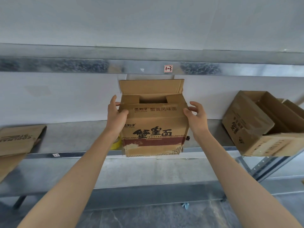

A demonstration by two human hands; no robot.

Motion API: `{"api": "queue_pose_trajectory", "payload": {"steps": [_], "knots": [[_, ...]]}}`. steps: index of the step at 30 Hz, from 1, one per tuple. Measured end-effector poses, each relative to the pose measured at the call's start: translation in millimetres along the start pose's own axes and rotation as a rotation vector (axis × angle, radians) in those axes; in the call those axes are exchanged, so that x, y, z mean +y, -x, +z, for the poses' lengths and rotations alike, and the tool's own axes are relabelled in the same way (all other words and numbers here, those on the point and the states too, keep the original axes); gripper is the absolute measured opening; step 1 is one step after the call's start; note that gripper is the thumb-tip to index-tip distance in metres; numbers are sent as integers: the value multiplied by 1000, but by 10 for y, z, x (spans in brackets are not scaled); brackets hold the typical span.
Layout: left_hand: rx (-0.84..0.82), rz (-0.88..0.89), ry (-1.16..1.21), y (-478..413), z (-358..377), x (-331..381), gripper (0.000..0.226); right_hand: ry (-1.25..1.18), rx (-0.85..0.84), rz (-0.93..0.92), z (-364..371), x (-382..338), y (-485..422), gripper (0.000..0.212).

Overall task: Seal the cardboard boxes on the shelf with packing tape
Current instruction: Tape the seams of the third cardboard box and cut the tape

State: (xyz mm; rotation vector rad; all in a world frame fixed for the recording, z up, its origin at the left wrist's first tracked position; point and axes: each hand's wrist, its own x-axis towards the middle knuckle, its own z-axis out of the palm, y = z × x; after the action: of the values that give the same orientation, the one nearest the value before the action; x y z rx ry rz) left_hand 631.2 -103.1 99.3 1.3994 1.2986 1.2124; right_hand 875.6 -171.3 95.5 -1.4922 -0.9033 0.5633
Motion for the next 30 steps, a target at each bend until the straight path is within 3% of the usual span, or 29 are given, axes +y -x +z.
{"api": "queue_pose_trajectory", "payload": {"steps": [16,21,30], "knots": [[6,-38,-149,-451,-284,-106,59,-9,-90,90,413,27,-135,30],[5,-39,-166,-505,-334,-133,59,-76,-120,115,441,29,-138,16],[-24,-56,-176,-470,-221,-177,64,-24,-98,130,402,110,-127,28]]}}
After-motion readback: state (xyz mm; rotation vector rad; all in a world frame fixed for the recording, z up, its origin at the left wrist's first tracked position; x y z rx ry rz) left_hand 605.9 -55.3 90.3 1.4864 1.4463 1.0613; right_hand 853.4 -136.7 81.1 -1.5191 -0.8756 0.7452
